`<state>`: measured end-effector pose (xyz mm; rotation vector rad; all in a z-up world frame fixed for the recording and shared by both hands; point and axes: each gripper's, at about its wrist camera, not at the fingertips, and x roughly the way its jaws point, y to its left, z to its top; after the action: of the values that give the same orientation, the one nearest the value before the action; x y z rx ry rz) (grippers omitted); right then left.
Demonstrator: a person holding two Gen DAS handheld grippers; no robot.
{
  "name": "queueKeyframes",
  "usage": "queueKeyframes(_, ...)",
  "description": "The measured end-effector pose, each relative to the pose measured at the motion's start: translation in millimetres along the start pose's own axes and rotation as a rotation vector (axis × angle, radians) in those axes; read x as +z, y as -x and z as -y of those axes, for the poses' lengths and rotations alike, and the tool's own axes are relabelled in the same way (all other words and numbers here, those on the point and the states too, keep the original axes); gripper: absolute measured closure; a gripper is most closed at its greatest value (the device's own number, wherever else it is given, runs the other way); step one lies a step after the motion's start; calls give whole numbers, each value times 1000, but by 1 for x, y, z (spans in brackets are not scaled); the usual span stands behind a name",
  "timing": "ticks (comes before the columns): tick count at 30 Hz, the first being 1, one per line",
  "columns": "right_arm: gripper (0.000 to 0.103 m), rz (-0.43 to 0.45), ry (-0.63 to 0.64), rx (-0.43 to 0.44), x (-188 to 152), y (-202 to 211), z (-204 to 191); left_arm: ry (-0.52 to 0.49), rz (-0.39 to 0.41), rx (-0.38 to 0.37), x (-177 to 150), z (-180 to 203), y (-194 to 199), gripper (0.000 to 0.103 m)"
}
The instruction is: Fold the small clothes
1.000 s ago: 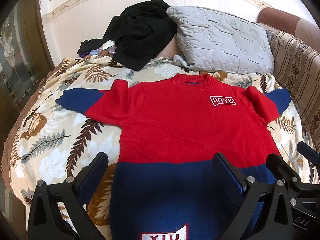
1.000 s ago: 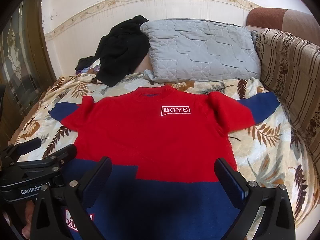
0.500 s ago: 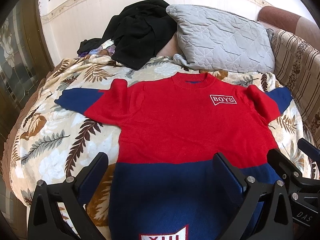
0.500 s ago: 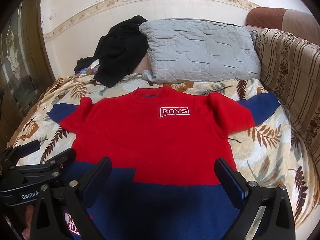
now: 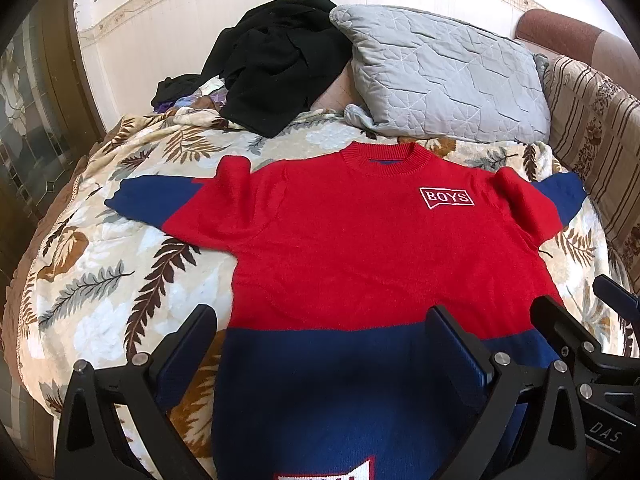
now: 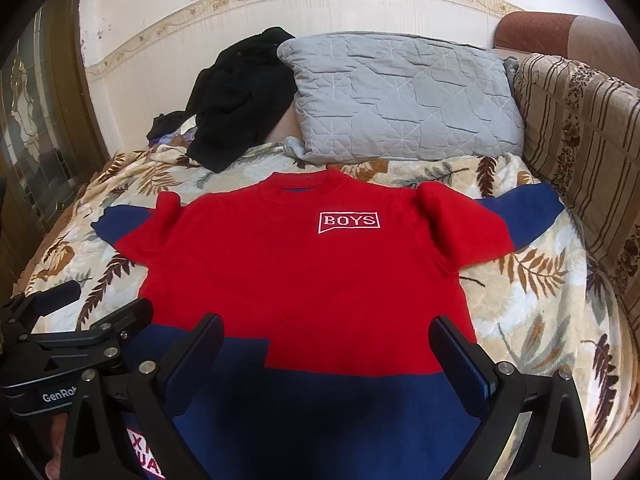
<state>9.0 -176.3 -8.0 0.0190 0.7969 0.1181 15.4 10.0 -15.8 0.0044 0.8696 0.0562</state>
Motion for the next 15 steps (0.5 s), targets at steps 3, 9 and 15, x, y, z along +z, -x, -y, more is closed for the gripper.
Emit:
queueKeyframes(3, 0, -1, 5, -2, 0, -2, 0, -2, -1, 1, 1, 0, -1, 0)
queueKeyframes(9, 0, 8, -4, 0, 2, -9, 3, -5, -10, 1, 3, 2, -8, 0)
queueKeyframes(15, 0, 12, -20, 55, 4, -13, 14, -5, -19, 0, 4, 1, -18, 0)
